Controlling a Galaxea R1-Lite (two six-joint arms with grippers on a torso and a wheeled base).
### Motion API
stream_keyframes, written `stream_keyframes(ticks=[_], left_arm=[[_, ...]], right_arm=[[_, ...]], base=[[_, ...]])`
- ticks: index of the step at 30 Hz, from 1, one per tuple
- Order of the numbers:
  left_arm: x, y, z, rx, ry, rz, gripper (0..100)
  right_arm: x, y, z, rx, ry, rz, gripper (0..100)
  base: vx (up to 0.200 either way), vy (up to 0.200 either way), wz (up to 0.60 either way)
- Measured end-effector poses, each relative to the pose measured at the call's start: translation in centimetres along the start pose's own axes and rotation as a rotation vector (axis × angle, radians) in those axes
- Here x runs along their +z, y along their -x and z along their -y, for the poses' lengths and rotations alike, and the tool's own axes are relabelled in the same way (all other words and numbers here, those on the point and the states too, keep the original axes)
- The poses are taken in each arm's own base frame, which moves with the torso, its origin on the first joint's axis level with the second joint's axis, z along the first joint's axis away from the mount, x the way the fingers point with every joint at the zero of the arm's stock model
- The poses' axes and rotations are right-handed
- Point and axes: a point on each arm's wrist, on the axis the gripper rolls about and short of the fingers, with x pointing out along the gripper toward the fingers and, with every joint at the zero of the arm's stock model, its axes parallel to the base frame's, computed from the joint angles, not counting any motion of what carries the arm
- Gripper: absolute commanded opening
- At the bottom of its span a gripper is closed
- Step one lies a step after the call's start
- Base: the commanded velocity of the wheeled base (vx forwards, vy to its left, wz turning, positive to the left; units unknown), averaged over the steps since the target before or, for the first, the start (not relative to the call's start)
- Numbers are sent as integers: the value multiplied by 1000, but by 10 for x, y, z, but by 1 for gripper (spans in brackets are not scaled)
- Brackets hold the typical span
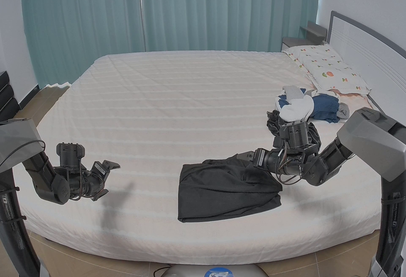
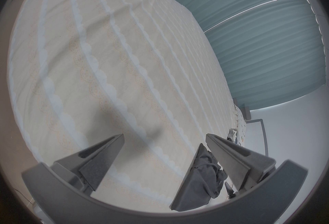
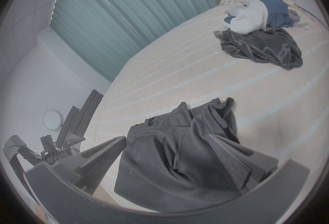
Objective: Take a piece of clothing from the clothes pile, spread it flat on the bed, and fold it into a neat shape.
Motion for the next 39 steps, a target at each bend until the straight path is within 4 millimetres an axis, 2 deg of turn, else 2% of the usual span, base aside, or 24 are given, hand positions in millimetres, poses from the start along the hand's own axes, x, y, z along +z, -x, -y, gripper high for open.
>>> stream_keyframes(ticks=[9, 10, 23, 33, 34, 39], left_arm=[[0, 0, 0, 1, 0, -1, 100], [0, 0, 0, 1, 0, -1, 100], [0, 0, 0, 1, 0, -1, 100], [0, 0, 0, 1, 0, -1, 100], [0, 0, 0, 1, 1, -1, 100], [0, 0, 0, 1, 1, 0, 100]], right_arm=[[2, -27, 19, -22, -9, 13, 100], [1, -28, 20, -23, -9, 11, 0], [-3, -34, 33, -47, -23, -3, 0], [2, -23, 44, -66, -50, 9, 0], [2, -22, 44, -64, -49, 6, 100], [2, -20, 36, -47, -34, 6, 100]], base=[[0, 0, 0], [0, 0, 0], [0, 0, 0], [0, 0, 0], [0, 0, 0], [0, 0, 0]])
